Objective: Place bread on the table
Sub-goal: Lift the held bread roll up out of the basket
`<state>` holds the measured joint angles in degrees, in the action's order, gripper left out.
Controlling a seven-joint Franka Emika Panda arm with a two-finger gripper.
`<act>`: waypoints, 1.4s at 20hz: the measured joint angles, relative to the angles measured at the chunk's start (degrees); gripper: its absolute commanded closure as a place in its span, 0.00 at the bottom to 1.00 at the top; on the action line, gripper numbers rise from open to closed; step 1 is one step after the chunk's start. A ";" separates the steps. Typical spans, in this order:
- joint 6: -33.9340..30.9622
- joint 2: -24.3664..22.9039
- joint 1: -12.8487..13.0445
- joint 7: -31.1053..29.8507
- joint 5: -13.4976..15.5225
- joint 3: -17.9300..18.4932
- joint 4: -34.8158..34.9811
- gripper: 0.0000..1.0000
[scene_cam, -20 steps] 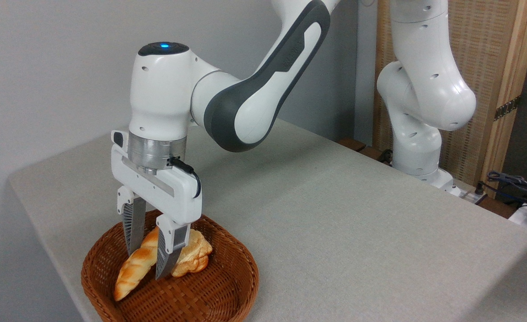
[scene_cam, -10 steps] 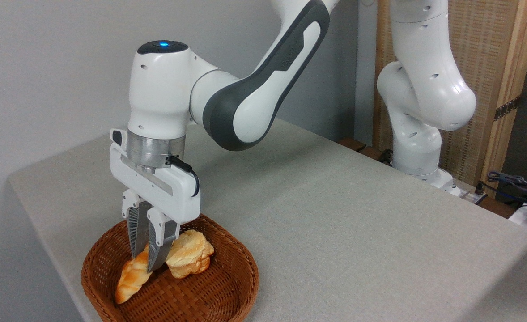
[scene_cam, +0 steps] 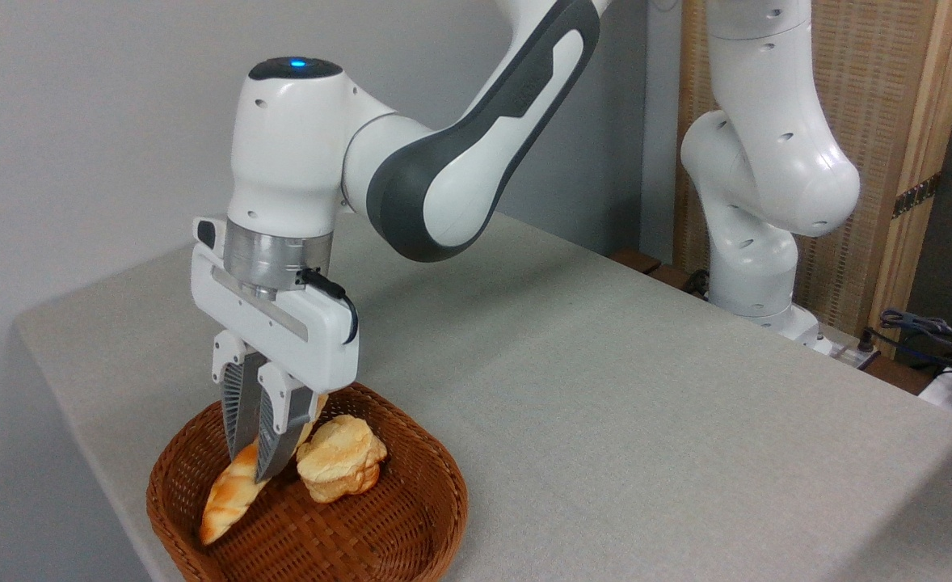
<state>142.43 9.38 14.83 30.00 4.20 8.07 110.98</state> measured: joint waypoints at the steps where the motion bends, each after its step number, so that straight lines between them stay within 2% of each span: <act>1: 0.00 -0.42 -0.01 0.00 0.31 0.03 -0.01 0.63; 6: -2.64 -3.39 -0.03 0.00 0.69 0.09 -0.01 0.63; 11: -9.79 -7.55 -0.03 0.00 1.25 0.09 -0.02 0.59; 18: -26.60 -13.45 0.30 0.00 1.28 -0.09 -0.02 0.54; 23: -37.48 -15.03 1.53 0.32 1.28 -0.58 0.06 0.48; 24: -39.22 -15.04 2.04 0.71 1.28 -0.67 0.10 0.41; 26: -41.32 -15.03 2.81 1.34 1.28 -0.83 0.31 0.01; 28: -41.85 -14.95 3.17 1.44 1.28 -0.84 0.56 0.00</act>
<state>100.58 -5.57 17.99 31.44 5.48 7.23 111.54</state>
